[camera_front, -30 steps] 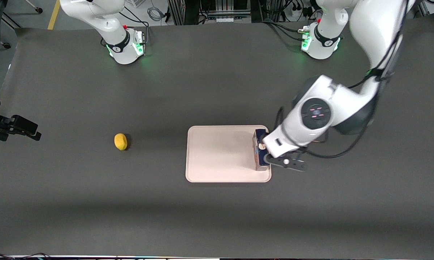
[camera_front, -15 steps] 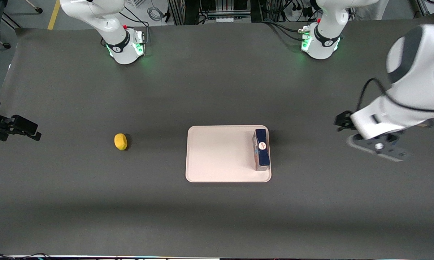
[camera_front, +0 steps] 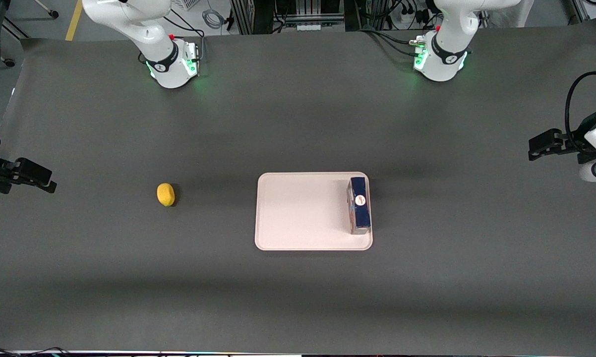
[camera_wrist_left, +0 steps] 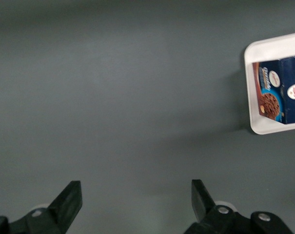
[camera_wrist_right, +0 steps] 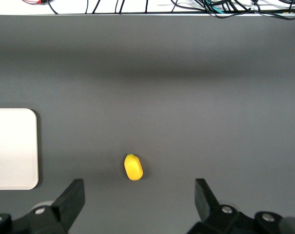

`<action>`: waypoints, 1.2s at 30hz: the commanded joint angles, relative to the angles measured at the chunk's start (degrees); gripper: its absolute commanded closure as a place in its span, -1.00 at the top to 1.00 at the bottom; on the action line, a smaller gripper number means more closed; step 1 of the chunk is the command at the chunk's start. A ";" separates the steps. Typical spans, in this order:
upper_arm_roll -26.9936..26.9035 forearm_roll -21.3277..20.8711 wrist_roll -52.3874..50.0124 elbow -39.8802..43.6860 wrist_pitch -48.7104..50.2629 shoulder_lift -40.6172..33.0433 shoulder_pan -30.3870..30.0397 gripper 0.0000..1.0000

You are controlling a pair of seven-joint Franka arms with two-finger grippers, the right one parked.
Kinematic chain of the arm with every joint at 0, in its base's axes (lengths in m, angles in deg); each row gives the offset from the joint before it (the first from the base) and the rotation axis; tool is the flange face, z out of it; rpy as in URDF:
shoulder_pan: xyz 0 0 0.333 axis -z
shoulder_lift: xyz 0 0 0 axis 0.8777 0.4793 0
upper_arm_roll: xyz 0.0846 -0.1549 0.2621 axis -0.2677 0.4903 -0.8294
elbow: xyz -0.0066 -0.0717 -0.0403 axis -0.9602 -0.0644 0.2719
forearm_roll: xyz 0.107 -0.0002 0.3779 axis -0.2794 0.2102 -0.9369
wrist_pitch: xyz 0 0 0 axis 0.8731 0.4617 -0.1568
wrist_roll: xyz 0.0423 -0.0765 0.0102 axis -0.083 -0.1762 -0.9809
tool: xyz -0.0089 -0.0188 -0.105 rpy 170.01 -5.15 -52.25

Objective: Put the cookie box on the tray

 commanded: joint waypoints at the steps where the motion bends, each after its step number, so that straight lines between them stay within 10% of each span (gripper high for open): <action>1: -1.25 0.57 -1.46 -3.62 -2.18 -1.37 1.56 1.00; 36: -0.81 0.39 -2.87 -6.87 -5.44 0.30 1.21 1.00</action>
